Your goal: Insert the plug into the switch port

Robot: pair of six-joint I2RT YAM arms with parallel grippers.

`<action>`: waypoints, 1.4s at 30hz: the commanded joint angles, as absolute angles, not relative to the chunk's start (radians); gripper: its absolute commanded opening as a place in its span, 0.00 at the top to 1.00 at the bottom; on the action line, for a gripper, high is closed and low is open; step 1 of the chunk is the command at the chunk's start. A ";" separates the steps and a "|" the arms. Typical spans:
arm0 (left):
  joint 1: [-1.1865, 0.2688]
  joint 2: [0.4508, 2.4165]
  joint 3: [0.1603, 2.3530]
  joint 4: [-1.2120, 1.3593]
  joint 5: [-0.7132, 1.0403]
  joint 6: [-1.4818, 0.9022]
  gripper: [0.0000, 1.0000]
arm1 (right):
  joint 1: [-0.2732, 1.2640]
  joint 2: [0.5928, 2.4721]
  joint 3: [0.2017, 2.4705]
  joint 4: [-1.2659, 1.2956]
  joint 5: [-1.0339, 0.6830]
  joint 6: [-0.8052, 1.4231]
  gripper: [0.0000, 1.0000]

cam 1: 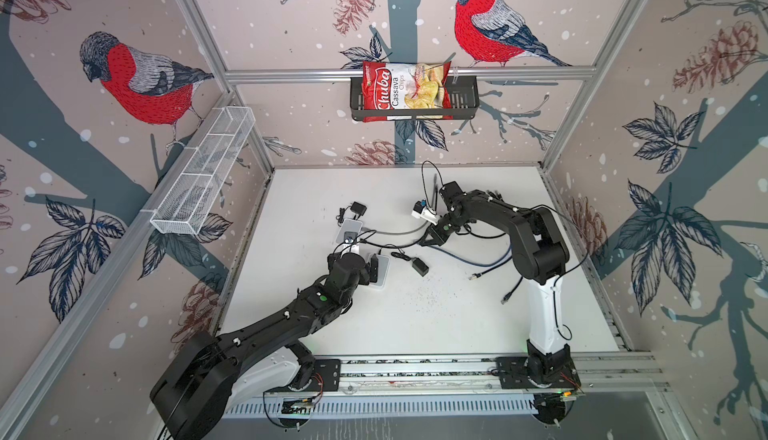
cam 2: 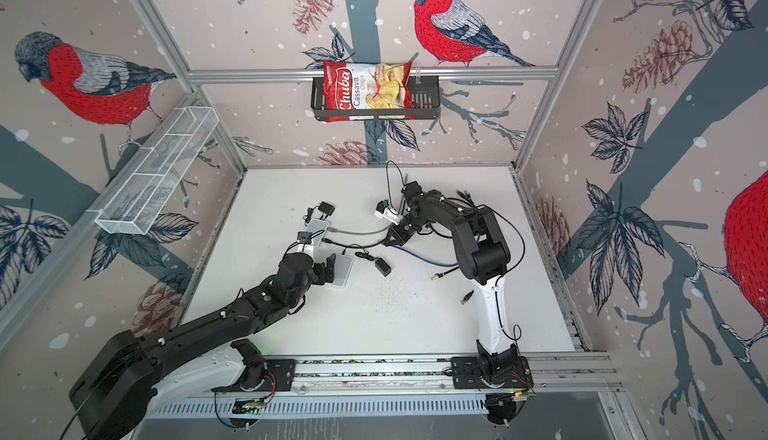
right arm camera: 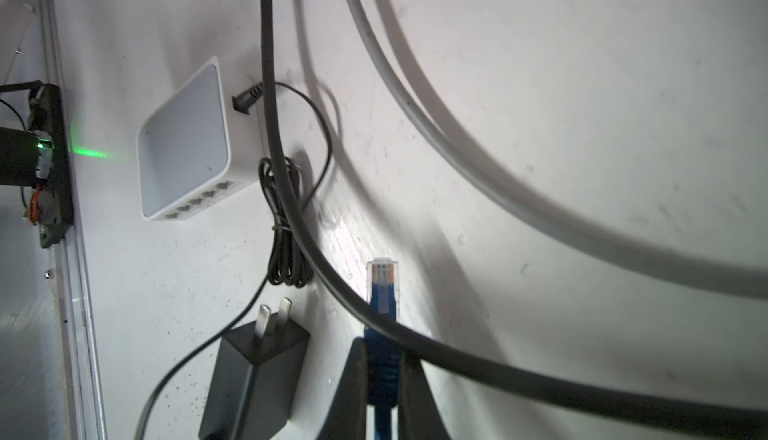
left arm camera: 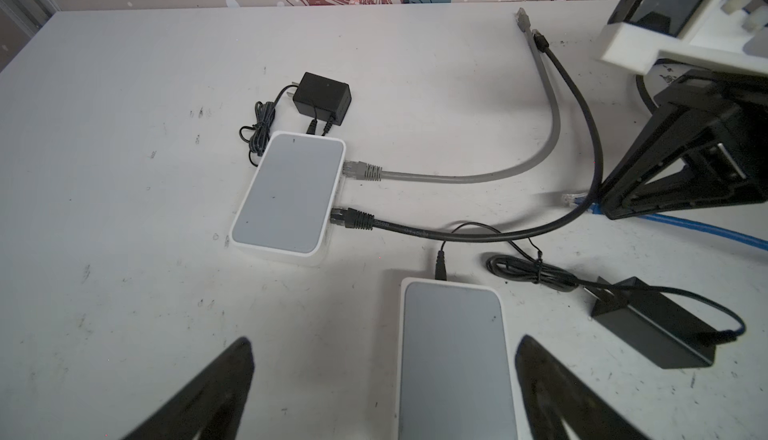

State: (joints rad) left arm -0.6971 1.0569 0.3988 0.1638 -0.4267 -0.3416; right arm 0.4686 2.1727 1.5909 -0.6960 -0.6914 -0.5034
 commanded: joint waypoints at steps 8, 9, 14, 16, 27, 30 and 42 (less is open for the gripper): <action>-0.696 1.061 0.400 0.182 -0.434 -0.352 0.03 | 0.457 2.224 1.721 -0.825 -0.830 -0.560 0.93; -0.696 1.062 0.401 0.185 -0.434 -0.352 0.03 | 0.456 2.223 1.716 -0.804 -0.796 -0.527 0.93; -0.695 1.084 0.404 0.207 -0.419 -0.347 0.04 | 0.432 2.206 1.684 -0.706 -0.675 -0.375 0.94; -0.696 1.099 0.404 0.237 -0.402 -0.332 0.04 | 0.423 2.185 1.666 -0.676 -0.703 -0.353 0.94; -0.696 1.331 0.498 0.504 -0.318 -0.044 0.04 | 0.425 2.154 1.665 -0.637 -0.742 -0.312 0.94; -0.696 1.430 0.575 0.512 -0.273 0.023 0.04 | 0.423 2.148 1.660 -0.630 -0.741 -0.305 0.94; -0.722 1.719 0.848 0.357 -0.183 0.221 0.04 | 0.421 2.141 1.652 -0.621 -0.729 -0.300 0.94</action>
